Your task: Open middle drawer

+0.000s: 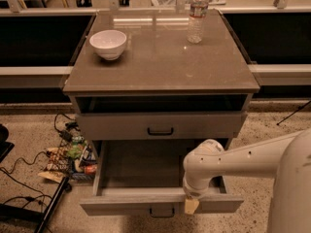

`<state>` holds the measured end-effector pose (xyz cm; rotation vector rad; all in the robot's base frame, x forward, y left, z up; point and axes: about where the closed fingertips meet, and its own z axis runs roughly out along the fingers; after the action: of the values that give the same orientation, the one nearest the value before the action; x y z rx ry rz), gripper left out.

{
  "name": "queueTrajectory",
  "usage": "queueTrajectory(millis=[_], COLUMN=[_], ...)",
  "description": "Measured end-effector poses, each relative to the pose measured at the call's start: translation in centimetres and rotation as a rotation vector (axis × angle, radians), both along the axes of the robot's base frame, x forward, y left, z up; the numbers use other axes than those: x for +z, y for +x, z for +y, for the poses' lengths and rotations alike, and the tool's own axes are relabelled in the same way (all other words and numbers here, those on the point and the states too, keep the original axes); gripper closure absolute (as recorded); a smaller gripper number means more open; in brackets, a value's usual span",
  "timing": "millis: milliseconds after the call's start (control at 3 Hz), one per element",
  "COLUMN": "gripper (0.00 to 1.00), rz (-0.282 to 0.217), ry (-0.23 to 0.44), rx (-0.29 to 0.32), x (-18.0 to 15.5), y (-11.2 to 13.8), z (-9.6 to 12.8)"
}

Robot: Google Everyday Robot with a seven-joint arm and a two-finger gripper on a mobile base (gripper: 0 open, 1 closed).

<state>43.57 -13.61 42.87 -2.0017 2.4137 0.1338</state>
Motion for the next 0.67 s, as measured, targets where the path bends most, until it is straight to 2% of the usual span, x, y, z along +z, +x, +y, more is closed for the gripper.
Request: queueTrajectory(millis=[333, 667], gripper=[0.0, 0.0], rz=[0.002, 0.003], ry=[0.0, 0.001], rx=[0.0, -0.002], x=[-0.06, -0.14], y=[-0.06, -0.18], z=[-0.01, -0.05])
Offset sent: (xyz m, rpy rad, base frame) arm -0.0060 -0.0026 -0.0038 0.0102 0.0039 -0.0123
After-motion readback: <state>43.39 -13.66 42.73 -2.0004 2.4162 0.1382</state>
